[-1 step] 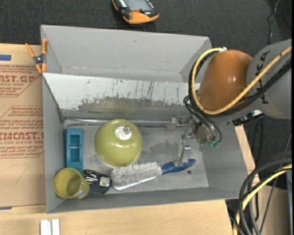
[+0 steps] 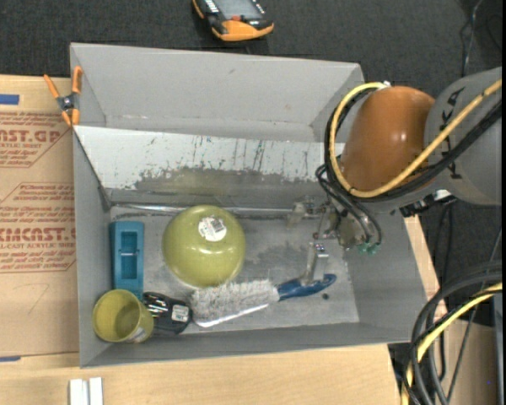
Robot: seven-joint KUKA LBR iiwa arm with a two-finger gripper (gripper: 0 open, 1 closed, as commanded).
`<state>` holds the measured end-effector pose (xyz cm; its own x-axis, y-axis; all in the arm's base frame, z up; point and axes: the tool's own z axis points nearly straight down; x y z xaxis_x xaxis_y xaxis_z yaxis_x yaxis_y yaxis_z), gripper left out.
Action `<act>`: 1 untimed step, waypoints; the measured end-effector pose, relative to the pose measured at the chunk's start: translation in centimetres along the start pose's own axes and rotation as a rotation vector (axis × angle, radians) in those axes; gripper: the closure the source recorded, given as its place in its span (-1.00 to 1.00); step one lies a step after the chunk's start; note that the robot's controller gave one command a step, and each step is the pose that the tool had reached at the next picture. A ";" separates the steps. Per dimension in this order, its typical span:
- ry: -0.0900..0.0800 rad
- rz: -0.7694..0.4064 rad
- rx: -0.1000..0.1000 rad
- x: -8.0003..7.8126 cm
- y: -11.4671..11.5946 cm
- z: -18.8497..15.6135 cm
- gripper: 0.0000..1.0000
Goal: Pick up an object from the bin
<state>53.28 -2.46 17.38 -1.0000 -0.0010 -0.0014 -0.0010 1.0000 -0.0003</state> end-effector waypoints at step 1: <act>-0.003 -0.051 0.000 -2.3 0.1 -0.3 -1.00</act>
Offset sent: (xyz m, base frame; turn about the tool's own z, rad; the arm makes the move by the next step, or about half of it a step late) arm 0.0076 0.0217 -0.0510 -0.1253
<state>55.54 -2.37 17.71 -0.9987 -0.0518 -0.0044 -0.0518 0.9987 -0.0007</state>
